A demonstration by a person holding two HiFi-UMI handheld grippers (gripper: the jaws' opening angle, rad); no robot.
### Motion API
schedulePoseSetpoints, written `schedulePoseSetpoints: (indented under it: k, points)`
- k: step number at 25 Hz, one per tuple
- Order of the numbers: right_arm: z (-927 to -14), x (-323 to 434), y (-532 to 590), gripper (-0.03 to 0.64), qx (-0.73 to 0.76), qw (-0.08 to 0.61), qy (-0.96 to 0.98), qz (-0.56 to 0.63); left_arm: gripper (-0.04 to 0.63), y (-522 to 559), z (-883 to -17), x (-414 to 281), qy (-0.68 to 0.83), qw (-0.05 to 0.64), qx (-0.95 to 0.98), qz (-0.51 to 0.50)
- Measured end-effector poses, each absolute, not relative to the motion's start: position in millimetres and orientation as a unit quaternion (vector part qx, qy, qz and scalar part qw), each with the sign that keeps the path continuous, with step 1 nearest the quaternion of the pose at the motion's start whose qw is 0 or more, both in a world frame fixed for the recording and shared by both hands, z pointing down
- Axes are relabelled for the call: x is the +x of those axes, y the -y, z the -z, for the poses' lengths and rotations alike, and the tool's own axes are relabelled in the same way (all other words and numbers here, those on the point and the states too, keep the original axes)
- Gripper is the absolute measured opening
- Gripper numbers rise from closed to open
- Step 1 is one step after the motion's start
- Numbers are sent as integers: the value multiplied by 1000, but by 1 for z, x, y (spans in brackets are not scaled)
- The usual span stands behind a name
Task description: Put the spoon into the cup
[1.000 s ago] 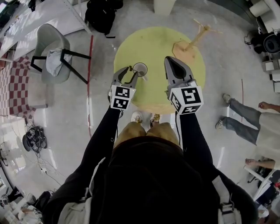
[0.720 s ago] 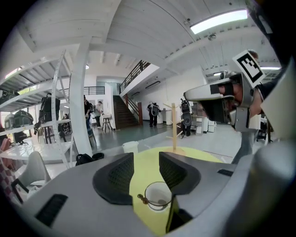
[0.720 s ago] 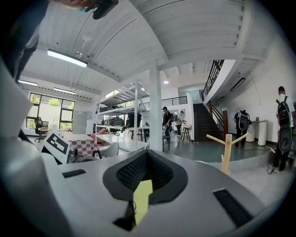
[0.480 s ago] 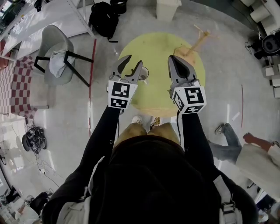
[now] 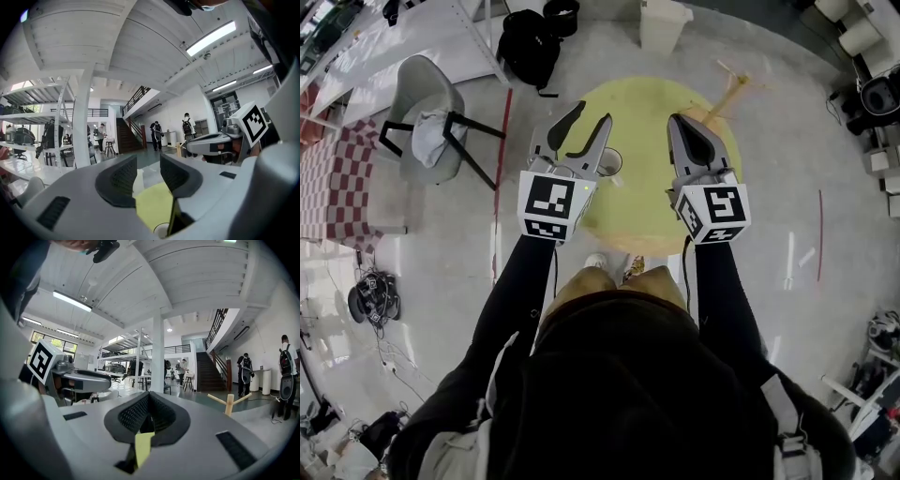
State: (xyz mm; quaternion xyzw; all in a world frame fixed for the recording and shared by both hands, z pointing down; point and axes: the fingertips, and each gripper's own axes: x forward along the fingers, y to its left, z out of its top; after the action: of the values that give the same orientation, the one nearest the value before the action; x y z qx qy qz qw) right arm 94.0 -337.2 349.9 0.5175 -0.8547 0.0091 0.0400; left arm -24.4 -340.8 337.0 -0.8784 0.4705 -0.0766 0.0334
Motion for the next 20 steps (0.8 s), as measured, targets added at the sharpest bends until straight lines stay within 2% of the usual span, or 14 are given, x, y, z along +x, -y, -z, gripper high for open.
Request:
schedulePoseSetpoints:
  k: [7,15,20]
  points:
    - [-336,91,338,26,513,31,858,8,131,339,-321,-27,-476,47,-876,61]
    - [-332,89,338,25,513,27,858,10,17,337,-313,-38,-502,57,-861,47]
    - [-332,88,337,26,512,25,859,12,14,337,-316,-41,-506,50,-860,47]
